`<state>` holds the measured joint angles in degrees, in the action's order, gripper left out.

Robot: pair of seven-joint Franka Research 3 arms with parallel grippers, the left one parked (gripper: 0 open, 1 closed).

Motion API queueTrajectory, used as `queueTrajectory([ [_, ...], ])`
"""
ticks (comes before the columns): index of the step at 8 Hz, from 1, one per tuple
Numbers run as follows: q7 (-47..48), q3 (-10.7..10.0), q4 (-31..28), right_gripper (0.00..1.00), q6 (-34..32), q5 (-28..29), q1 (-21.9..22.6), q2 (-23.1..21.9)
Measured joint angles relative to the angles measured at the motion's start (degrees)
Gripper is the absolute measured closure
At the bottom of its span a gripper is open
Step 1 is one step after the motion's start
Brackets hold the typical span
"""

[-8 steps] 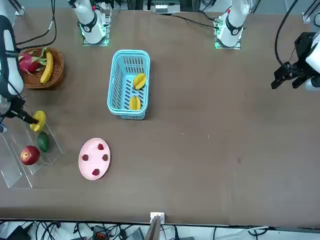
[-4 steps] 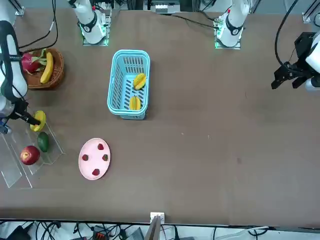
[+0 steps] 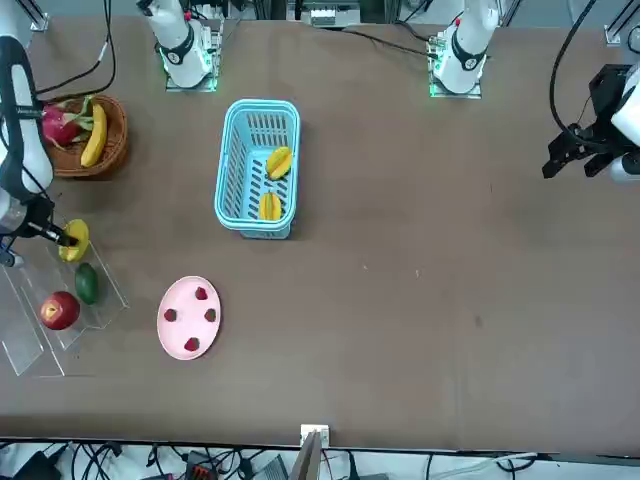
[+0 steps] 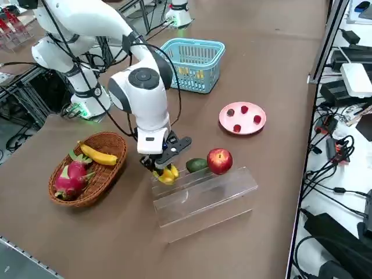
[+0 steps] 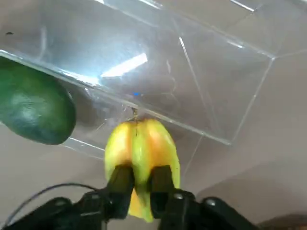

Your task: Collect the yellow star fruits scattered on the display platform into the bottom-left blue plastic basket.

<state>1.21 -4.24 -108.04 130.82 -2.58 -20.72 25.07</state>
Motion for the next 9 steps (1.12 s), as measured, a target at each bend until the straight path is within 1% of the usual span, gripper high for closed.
queueTrajectory([
  [2, -0.17, 0.02, 0.10, 0.78, -2.15, -0.01, 0.04, -0.24],
  [3, -0.32, 0.12, 0.40, 0.78, -5.06, -0.03, 0.10, -0.67],
  [4, -0.39, 0.37, 1.83, 0.78, -10.04, -0.03, 0.15, -1.50],
  [5, -0.38, 0.89, 4.73, 0.78, -17.92, 0.01, 0.24, -2.70],
  [6, 0.09, 1.81, 8.37, 0.80, -26.44, 0.20, 0.65, -4.14],
  [7, 2.22, 2.72, 11.41, 0.80, -33.02, 0.73, 1.99, -5.85],
  [8, 5.31, 3.24, 13.00, 0.80, -37.83, 1.46, 4.76, -8.01],
  [9, 8.69, 3.50, 13.49, 0.80, -41.66, 2.86, 8.89, -10.29],
])
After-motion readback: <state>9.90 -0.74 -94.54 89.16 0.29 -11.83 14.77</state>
